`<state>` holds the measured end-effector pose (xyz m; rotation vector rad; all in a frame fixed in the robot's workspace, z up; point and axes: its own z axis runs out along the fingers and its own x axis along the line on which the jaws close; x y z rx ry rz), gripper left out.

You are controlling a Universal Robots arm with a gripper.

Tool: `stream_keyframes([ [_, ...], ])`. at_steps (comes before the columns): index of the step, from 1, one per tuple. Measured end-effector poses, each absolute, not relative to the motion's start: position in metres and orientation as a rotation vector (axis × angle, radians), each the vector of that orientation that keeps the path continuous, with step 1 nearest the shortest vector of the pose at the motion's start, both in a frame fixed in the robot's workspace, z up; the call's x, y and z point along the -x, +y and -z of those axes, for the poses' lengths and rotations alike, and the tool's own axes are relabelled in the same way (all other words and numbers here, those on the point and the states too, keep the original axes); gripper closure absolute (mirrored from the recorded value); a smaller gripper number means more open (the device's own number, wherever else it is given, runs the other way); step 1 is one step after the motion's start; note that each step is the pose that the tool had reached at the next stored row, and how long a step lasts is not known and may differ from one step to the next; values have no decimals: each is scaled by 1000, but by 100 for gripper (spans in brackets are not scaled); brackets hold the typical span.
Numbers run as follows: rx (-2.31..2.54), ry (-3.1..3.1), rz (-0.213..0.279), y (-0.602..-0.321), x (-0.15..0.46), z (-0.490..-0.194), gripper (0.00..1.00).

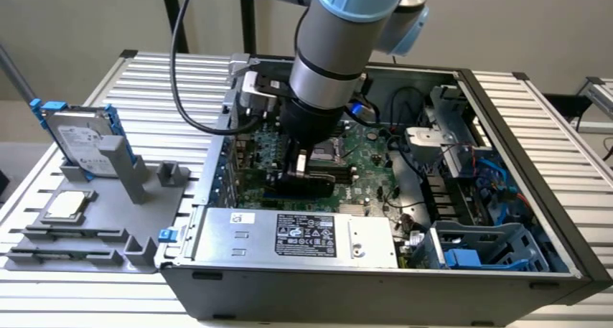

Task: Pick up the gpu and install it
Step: 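Insert the gpu into the slot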

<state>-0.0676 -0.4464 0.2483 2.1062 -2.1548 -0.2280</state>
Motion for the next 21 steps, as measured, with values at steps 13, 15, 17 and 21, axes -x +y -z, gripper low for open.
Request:
stream_keyframes([
  [13,-2104,-2152,234,-447,66,-245,73],
  [15,-2104,-2153,234,-447,66,-245,73],
  [17,-2104,-2152,234,-447,66,-246,72],
  [21,-2104,-2152,234,-447,66,-252,65],
])
